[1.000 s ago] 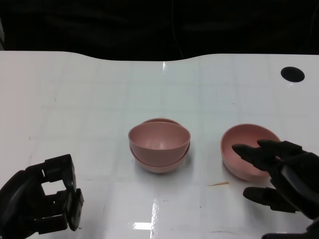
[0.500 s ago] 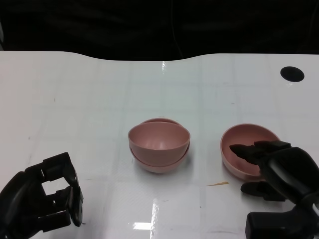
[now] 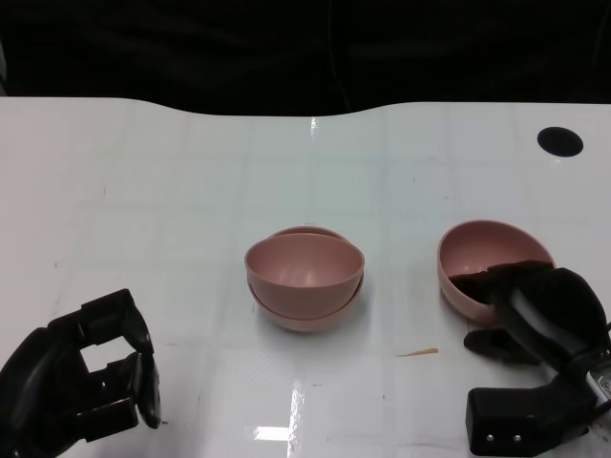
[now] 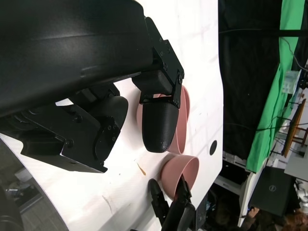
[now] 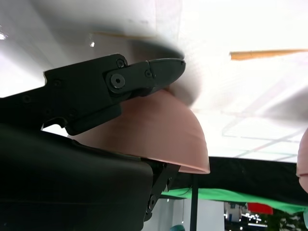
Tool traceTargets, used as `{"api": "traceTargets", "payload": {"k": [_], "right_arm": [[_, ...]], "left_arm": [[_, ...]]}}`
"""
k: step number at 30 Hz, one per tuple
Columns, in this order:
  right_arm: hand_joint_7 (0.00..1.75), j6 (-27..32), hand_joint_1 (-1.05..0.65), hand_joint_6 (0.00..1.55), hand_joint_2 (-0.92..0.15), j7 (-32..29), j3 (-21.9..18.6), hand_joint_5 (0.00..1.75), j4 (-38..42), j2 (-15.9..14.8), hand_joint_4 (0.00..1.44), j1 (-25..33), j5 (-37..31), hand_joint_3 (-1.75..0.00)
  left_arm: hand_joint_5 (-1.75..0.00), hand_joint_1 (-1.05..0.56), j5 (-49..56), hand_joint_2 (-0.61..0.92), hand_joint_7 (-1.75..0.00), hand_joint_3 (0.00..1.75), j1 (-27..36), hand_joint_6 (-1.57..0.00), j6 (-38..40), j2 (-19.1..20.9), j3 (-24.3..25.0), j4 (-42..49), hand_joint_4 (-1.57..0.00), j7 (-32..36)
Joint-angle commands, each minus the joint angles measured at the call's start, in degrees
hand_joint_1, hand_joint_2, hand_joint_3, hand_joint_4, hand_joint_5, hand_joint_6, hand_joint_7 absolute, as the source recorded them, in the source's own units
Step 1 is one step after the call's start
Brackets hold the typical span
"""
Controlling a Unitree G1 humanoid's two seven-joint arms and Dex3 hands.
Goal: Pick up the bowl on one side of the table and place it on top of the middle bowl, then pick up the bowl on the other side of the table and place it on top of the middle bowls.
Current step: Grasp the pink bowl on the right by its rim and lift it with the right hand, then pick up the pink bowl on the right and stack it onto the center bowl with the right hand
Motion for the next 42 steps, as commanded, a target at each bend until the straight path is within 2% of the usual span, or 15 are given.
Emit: {"api": "traceTargets", "payload": {"k": [1,3,4,5,6,8,14,19,23,29,30,31,33,36,42], "right_arm": [[0.07,-2.48,-0.28,1.03,-0.92,-3.12,1.83,0.48,4.23,0.23,0.99,-1.7,1.09,-0.14],[0.13,-5.01,-0.22,1.21,-0.92,-6.58,2.76,1.29,5.56,0.12,0.82,-2.17,1.4,-0.14],[0.89,-5.96,-0.19,0.93,-0.92,-7.5,3.1,1.56,6.0,0.02,0.77,-2.35,1.67,-0.2],[1.39,-6.7,-0.19,0.71,-0.92,-7.76,3.32,1.67,6.1,-0.2,0.75,-2.49,1.99,-0.24],[1.56,-7.34,-0.2,0.63,-0.92,-7.89,3.5,1.71,5.9,-0.53,0.74,-2.65,2.25,-0.26],[1.7,-8.59,-0.21,0.57,-0.92,-7.62,3.67,1.74,5.24,-1.31,0.73,-2.98,2.9,-0.29],[1.75,-12.85,-0.21,0.53,-0.91,-3.59,3.16,1.75,0.21,-4.56,0.74,-4.26,4.97,-0.36],[1.75,-17.95,-0.17,0.52,-0.88,6.15,1.34,1.75,-9.64,-8.77,0.75,-6.29,8.48,-0.34],[1.75,-18.96,-0.22,0.53,-0.92,12.73,-0.3,1.75,-15.69,-9.68,0.77,-8.0,11.16,-0.3],[1.75,-19.16,-0.25,0.59,-0.92,21.28,-2.04,1.75,-21.5,-8.39,0.83,-10.29,14.7,-0.4],[1.75,-19.38,-0.24,0.62,-0.88,22.46,-1.91,1.75,-22.25,-7.7,0.86,-11.33,15.03,-0.46],[1.75,-19.59,-0.24,0.63,-0.78,23.5,-1.76,1.75,-22.88,-6.98,0.88,-12.25,15.29,-0.61],[1.75,-19.49,-0.23,0.64,-0.7,25.13,-1.65,1.75,-23.86,-5.98,0.89,-13.2,15.38,-0.71],[1.75,-18.5,-0.25,0.63,-0.66,28.76,-1.08,1.75,-25.63,-3.91,0.88,-14.48,15.64,-0.71],[1.75,-17.65,-0.26,0.65,-0.69,32.16,0.3,1.75,-26.45,0.1,0.88,-14.82,14.64,-0.68]], "left_arm": [[-1.75,0.28,0.33,0.86,-1.75,1.33,0.52,-0.69,0.66,-0.13,0.35,-1.08,-0.9,0.66],[-1.75,0.29,0.0,0.86,-1.75,1.34,0.54,-0.69,0.53,-0.48,0.43,-0.96,-0.9,0.36],[-1.75,0.29,-0.03,0.86,-1.75,1.34,0.5,-0.69,0.41,-0.61,0.44,-0.84,-0.91,0.19],[-1.75,0.29,0.03,0.85,-1.75,1.34,0.46,-0.69,0.58,-0.7,0.42,-0.89,-0.91,0.31],[-1.75,0.29,0.19,0.85,-1.75,1.35,0.4,-0.69,0.84,-0.8,0.35,-1.0,-0.91,0.59],[-1.75,0.28,0.47,0.84,-1.75,1.35,0.29,-0.69,1.21,-0.97,0.28,-1.06,-0.91,0.94],[-1.75,0.28,2.11,0.83,-1.75,1.33,0.1,-0.67,0.84,-1.12,-0.12,-0.84,-0.88,1.2],[-1.75,0.27,3.12,0.82,-1.75,1.33,0.15,-0.67,0.89,-1.45,-0.18,-1.25,-0.87,1.46],[-1.75,0.28,3.54,0.82,-1.75,1.34,0.18,-0.67,0.56,-1.56,-0.14,-1.27,-0.86,1.11],[-1.75,0.28,3.66,0.83,-1.75,1.33,0.01,-0.67,1.67,-1.64,0.0,-1.54,-0.85,1.69],[-1.75,0.28,3.78,0.83,-1.75,1.33,-0.05,-0.67,1.25,-1.55,-0.05,-1.24,-0.85,1.37],[-1.75,0.28,3.98,0.83,-1.75,1.33,-0.1,-0.67,0.91,-1.43,-0.12,-1.03,-0.85,1.13],[-1.75,0.29,4.42,0.82,-1.75,1.34,-0.16,-0.66,0.49,-1.32,-0.25,-0.86,-0.84,0.96],[-1.75,0.3,4.43,0.83,-1.75,1.34,-0.31,-0.66,0.74,-1.53,-0.09,-0.79,-0.84,0.9],[-1.75,0.32,4.61,0.83,-1.75,1.33,-0.04,-0.68,-0.95,-1.89,-0.16,0.04,-0.86,0.07]]}}
